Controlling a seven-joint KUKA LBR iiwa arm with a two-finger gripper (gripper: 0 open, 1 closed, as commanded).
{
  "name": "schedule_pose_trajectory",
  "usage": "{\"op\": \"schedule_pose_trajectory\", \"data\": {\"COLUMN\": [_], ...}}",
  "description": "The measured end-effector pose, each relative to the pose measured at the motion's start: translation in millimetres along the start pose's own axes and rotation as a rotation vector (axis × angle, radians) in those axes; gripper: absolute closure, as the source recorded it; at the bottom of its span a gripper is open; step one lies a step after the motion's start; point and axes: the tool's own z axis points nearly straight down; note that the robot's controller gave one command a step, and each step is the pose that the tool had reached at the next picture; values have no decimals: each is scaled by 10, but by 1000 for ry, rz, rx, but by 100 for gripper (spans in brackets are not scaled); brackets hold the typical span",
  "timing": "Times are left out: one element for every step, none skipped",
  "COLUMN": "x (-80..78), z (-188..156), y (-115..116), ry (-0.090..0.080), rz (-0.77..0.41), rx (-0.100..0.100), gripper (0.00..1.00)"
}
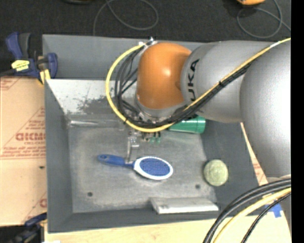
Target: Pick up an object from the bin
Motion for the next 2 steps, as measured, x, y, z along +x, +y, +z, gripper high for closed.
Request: {"op": "schedule_pose_trajectory", "data": {"x": [-15, 250], "z": [-50, 626], "y": [-6, -550], "ry": [-7, -11], "rz": [3, 25], "rx": [-1, -1], "gripper": [0, 0]}}
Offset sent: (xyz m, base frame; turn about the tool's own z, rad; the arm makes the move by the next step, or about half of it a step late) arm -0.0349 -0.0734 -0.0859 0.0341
